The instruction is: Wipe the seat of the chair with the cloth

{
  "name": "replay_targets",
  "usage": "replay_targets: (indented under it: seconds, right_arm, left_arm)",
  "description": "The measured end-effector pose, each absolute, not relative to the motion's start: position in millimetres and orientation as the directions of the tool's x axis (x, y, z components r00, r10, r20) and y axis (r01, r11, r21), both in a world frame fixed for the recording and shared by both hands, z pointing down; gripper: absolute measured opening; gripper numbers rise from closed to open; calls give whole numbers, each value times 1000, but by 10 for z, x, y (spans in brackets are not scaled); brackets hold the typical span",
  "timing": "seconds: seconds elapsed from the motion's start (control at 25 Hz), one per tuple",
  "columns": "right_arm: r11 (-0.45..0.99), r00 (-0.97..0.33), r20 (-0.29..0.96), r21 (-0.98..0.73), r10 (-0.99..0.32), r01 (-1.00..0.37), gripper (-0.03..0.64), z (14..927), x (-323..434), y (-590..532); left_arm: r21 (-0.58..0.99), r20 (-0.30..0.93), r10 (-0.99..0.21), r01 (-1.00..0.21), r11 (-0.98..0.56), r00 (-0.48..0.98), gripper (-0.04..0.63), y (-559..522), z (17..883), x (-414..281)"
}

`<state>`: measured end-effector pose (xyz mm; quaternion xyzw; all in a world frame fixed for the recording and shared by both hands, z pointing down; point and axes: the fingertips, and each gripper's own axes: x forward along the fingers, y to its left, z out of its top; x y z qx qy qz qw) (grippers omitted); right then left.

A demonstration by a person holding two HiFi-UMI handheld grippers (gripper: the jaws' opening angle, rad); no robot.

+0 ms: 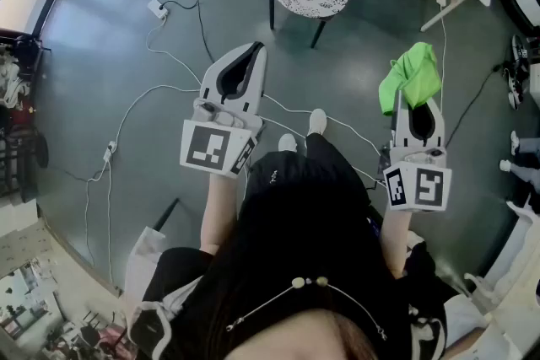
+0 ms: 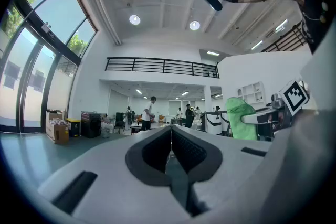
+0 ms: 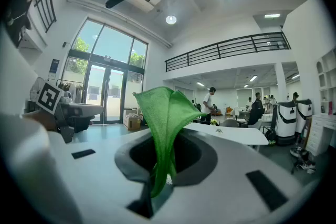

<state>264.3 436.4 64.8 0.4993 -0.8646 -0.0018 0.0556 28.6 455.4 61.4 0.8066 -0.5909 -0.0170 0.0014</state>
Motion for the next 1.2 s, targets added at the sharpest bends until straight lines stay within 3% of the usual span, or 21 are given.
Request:
replay_targets:
  seconds: [1.2]
  right_arm:
    - [569, -558, 116, 124, -822, -813, 52, 759, 2478, 3997]
  left_arm:
    - [-51, -36, -958, -958, -284, 285, 8, 4232, 576, 141]
